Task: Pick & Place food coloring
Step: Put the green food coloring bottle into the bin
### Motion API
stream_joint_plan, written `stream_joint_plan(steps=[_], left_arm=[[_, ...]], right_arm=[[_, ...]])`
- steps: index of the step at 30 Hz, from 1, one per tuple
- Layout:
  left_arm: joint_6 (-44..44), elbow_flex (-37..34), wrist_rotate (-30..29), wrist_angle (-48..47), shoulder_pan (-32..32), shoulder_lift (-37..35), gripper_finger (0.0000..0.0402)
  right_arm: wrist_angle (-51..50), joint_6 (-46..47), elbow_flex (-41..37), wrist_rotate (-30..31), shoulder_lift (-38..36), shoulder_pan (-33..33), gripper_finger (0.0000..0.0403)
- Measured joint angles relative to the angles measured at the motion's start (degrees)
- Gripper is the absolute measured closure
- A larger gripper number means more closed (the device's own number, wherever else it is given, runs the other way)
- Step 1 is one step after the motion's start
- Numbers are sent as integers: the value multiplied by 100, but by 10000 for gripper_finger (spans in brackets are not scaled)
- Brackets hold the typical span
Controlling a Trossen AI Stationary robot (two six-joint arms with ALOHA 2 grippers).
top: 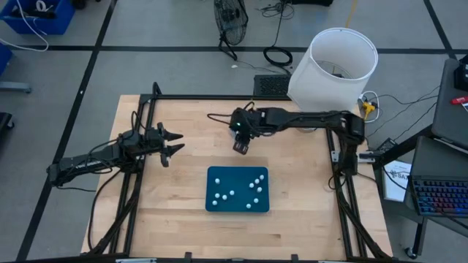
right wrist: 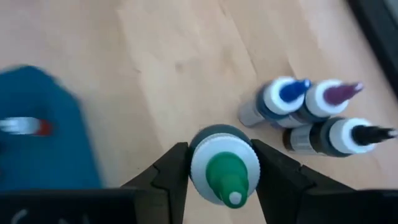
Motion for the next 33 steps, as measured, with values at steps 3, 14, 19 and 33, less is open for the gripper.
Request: stream_joint_plan(steps=[3,14,19,33], left_arm=[[-7,0,0,0,0,2,195],[-9,0,0,0,0,1,202],[-13,0,2,3,0,0,210],[-15,0,0,-2,2,0,193]], right_arm=[[-15,42,1,168,-436,381,265],[-121,525,5,172,-768,2075,265],[-386,529,1,484,-263,2385,265],[-1232,1097,1,630,156,2258,266]])
